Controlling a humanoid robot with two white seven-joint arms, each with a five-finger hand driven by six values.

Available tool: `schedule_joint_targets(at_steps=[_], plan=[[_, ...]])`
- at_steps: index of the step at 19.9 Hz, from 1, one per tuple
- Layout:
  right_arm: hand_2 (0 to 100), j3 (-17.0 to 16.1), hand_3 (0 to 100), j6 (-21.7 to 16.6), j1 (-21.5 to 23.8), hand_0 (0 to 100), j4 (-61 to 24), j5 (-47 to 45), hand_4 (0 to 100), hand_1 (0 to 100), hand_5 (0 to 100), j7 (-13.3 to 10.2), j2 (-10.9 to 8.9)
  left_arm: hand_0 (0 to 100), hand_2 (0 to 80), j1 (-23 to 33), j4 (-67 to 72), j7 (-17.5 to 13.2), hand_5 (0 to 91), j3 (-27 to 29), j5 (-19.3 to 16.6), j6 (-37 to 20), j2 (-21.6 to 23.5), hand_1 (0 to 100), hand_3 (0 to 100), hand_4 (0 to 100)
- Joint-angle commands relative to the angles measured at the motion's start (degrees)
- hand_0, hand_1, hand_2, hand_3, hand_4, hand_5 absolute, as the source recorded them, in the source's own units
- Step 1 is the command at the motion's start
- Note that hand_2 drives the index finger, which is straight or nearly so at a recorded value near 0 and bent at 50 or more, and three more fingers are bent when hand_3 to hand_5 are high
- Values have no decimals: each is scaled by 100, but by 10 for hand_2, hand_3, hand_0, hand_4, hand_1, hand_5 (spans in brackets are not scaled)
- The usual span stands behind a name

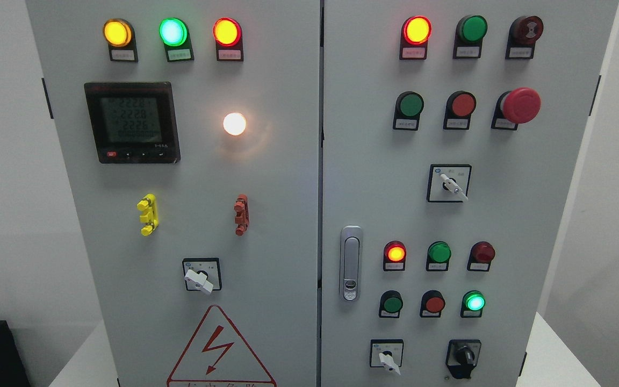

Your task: Trip black knob to open circuit

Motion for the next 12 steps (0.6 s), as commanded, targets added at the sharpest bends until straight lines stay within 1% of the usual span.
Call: schedule_joint_targets(at_steps=[1, 5, 8, 12], plan=[[0, -123, 0, -186, 457, 0, -383, 0, 0, 0, 0, 12, 88, 120, 0, 0, -143, 0, 0, 0, 0, -2, 0, 389, 0, 0], [0, -115, 0, -326, 686, 0, -506, 9, 0, 0, 0, 21, 97, 120, 0, 0, -143, 0, 0, 0, 0, -2, 0, 389, 0, 0], [0, -106, 0, -344, 800, 0, -541, 0, 0, 0, 0, 21, 114, 120, 0, 0, -143, 0, 0, 0, 0, -2, 0, 389, 0, 0], [0, -97, 0, -388, 941, 0, -620, 9, 0, 0, 0, 91, 114, 120, 0, 0, -143, 0, 0, 0, 0, 7, 0, 389, 0, 0]])
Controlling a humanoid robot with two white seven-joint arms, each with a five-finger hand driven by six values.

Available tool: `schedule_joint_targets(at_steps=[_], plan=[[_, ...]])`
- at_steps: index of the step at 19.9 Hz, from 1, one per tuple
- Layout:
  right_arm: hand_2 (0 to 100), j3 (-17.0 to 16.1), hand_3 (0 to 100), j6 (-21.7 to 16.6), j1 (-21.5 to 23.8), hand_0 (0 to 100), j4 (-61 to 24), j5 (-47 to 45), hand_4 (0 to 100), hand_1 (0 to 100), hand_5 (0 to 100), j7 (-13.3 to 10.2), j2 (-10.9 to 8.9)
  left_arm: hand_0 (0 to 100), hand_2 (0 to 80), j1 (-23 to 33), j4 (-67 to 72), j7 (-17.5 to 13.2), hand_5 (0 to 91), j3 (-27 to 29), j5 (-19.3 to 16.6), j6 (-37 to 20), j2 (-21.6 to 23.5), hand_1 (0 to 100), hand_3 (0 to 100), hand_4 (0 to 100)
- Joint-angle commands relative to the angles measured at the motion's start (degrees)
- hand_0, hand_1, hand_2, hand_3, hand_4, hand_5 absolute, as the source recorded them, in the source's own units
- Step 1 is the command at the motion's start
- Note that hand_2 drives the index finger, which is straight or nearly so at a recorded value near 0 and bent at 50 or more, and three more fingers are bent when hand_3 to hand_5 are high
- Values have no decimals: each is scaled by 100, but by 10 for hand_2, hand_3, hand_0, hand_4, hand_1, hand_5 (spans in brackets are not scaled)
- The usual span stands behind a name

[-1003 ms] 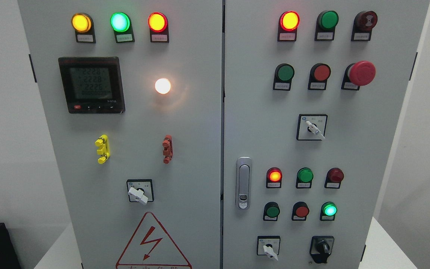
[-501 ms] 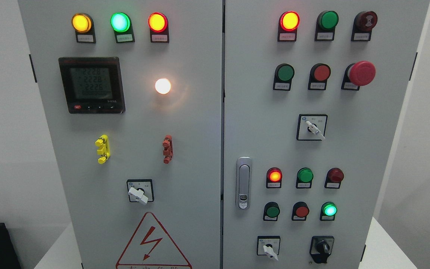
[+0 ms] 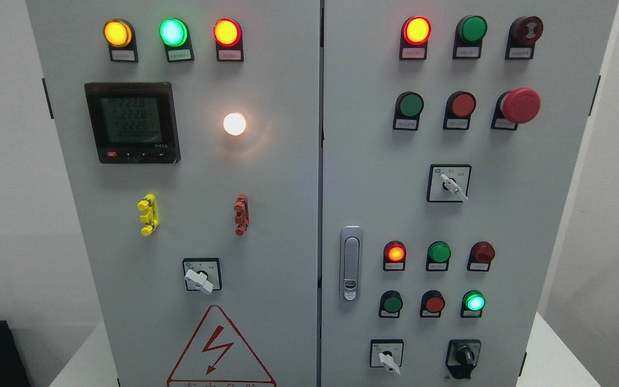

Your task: Trip black knob to open circuit

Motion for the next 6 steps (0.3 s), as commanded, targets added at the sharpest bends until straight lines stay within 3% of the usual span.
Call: schedule_joint_targets(at_steps=[1, 6], plan=[[0, -97, 0, -28, 258, 0, -268, 5, 0, 0, 0, 28, 114, 120, 0, 0, -143, 0, 0, 0, 0, -2, 1, 389, 0, 0], [0, -88, 0, -28, 258, 0, -259, 5, 0, 0, 0, 28, 114, 120, 0, 0, -143, 0, 0, 0, 0, -2, 1, 389, 0, 0]])
